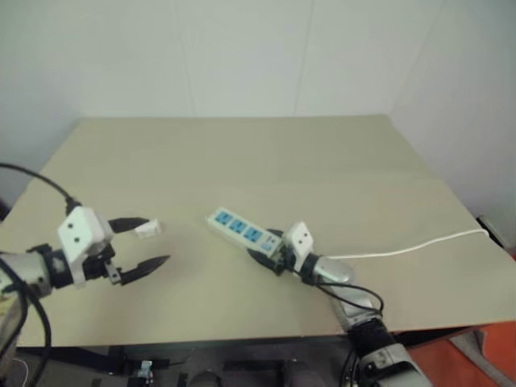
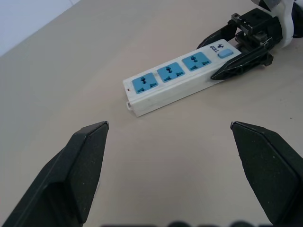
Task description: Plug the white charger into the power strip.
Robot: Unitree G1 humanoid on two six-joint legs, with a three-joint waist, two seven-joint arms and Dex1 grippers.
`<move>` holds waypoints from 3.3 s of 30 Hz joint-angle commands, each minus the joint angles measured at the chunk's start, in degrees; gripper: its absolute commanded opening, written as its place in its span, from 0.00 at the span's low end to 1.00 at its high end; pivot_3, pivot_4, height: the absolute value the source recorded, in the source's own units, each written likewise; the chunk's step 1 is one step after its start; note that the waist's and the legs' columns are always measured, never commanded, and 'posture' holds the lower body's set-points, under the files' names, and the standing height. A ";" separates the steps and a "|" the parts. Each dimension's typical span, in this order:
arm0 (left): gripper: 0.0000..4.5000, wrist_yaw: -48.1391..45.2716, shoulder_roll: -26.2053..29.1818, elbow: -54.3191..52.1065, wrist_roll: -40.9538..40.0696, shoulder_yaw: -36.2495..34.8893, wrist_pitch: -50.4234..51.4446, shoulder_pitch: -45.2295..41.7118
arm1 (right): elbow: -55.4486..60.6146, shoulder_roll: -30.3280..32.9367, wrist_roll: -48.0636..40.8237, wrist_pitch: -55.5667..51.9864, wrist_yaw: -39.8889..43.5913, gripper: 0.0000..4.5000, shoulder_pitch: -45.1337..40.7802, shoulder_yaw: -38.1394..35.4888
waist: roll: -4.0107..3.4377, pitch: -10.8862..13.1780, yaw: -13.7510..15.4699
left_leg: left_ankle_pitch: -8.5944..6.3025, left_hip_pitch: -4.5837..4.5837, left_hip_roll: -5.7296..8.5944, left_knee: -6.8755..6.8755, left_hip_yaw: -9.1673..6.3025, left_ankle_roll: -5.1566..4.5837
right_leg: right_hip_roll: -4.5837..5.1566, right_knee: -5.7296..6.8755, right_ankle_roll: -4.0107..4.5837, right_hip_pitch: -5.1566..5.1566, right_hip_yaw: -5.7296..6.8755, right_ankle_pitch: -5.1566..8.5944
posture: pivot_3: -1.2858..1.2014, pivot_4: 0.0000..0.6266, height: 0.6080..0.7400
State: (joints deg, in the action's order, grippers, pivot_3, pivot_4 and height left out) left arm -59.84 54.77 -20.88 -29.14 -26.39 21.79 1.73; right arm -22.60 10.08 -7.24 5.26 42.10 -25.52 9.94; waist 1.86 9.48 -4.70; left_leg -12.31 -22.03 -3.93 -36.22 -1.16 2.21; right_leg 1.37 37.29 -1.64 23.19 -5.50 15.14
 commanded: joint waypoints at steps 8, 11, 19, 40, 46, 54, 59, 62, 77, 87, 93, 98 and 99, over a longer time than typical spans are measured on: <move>1.00 -11.20 7.59 16.38 2.45 8.34 -5.80 -15.98 | 0.12 7.04 -13.55 6.89 25.62 0.76 -3.98 -5.30 | -0.04 0.15 0.65 | 0.00 -0.20 0.01 0.02 0.00 0.00 | 0.00 -0.04 0.21 0.15 0.02 -0.13 | 0.52 0.24 1.00; 1.00 -14.31 9.43 23.23 5.65 13.72 -7.28 -23.85 | -1.71 8.95 -14.08 6.07 33.21 0.76 -5.67 -3.83 | -0.05 0.16 0.62 | 0.00 -0.14 0.00 0.00 -0.01 -0.01 | -0.04 -0.02 0.18 0.11 0.03 -0.12 | 0.52 0.24 1.00; 1.00 -22.90 7.36 40.46 23.61 37.63 0.95 -54.76 | -10.47 7.14 -10.90 7.02 40.55 0.76 -10.02 -0.92 | -0.04 0.17 0.84 | 0.01 -0.25 0.04 -0.11 -0.09 -0.01 | -0.08 0.03 0.04 0.10 0.05 -0.03 | 0.52 0.24 1.00; 1.00 -32.05 -9.56 80.49 52.12 72.72 -3.78 -82.93 | -14.64 4.77 -7.62 9.27 41.70 0.76 -9.98 -0.89 | -0.02 0.24 0.56 | 0.00 -0.55 0.08 -0.23 -0.15 -0.02 | -0.13 0.60 0.04 0.64 -0.01 -0.01 | 0.52 0.24 1.00; 1.00 -29.59 -13.75 86.89 55.88 70.67 -5.10 -84.15 | -13.26 4.99 -7.65 8.55 41.22 0.76 -9.23 -1.02 | -0.01 0.24 0.52 | 0.00 -0.83 0.10 -0.36 -0.17 -0.03 | -0.13 0.69 0.22 0.90 0.00 -0.12 | 0.52 0.24 1.00; 1.00 -26.60 -16.86 91.32 57.44 67.09 -5.49 -82.57 | -11.05 4.90 -7.82 7.62 40.20 0.76 -7.76 -0.88 | -0.01 0.24 0.58 | 0.00 -0.84 0.11 -0.37 -0.20 -0.03 | -0.12 0.71 0.22 0.89 0.01 -0.12 | 0.52 0.24 1.00; 1.00 -21.91 -18.21 92.79 58.22 65.27 -8.07 -81.07 | -9.46 4.71 -8.03 6.77 39.22 0.76 -7.06 -0.94 | -0.01 0.24 0.54 | 0.00 -0.83 0.11 -0.38 -0.20 -0.03 | -0.12 0.73 0.23 0.88 0.01 -0.13 | 0.52 0.24 1.00; 1.00 -20.76 -18.46 93.38 59.17 65.06 -9.58 -80.46 | -8.32 4.68 -8.18 6.18 38.62 0.76 -6.40 -0.96 | -0.01 0.24 0.52 | 0.00 -0.82 0.11 -0.38 -0.21 -0.03 | -0.12 0.74 0.24 0.88 0.01 -0.13 | 0.52 0.24 1.00; 0.66 -18.65 -19.90 94.30 60.76 62.56 -12.33 -78.75 | -4.57 5.37 -8.41 4.04 37.29 0.76 -4.09 -1.08 | 0.00 0.24 0.60 | 0.00 -0.84 0.14 -0.42 -0.22 -0.03 | -0.11 0.75 0.25 0.86 0.02 -0.14 | 0.52 0.24 1.00; 0.22 -19.40 -18.72 93.96 61.71 62.05 -13.38 -78.77 | -5.21 5.32 -7.96 4.40 36.91 0.76 -4.60 -0.92 | 0.00 0.24 0.63 | 0.00 -0.84 0.14 -0.43 -0.23 -0.03 | -0.11 0.75 0.26 0.85 0.02 -0.14 | 0.52 0.24 1.00; 0.22 -18.52 -17.90 92.90 59.58 58.52 -15.49 -81.09 | -5.28 5.14 -8.04 4.27 36.96 0.76 -4.68 -0.79 | 0.00 0.24 0.65 | 0.00 -0.84 0.14 -0.44 -0.23 -0.03 | -0.11 0.76 0.26 0.85 0.03 -0.15 | 0.52 0.24 1.00; 0.22 -11.29 -18.16 91.05 45.67 42.22 -18.78 -84.11 | -5.92 5.07 -8.04 4.35 37.40 0.76 -4.97 -0.66 | 0.00 0.24 0.77 | 0.00 -0.90 0.14 -0.50 -0.27 -0.03 | -0.08 0.76 0.26 0.86 0.07 -0.15 | 0.52 0.24 1.00; 0.22 -9.23 -18.34 90.64 41.95 37.89 -19.48 -84.00 | -6.17 5.01 -8.01 4.48 37.51 0.76 -5.09 -0.63 | 0.00 0.24 0.75 | 0.00 -0.91 0.13 -0.50 -0.27 -0.03 | -0.07 0.75 0.26 0.86 0.08 -0.15 | 0.52 0.24 1.00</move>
State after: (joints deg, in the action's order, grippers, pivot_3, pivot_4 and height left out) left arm -72.14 35.94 71.95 18.72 17.44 3.91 -80.24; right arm -29.79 15.60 -13.85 9.55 79.10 -29.60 9.54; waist 1.86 9.72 -3.95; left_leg -12.32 -22.95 -3.80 -36.73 -1.43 2.18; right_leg 1.30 38.05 -1.38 24.04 -5.42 14.98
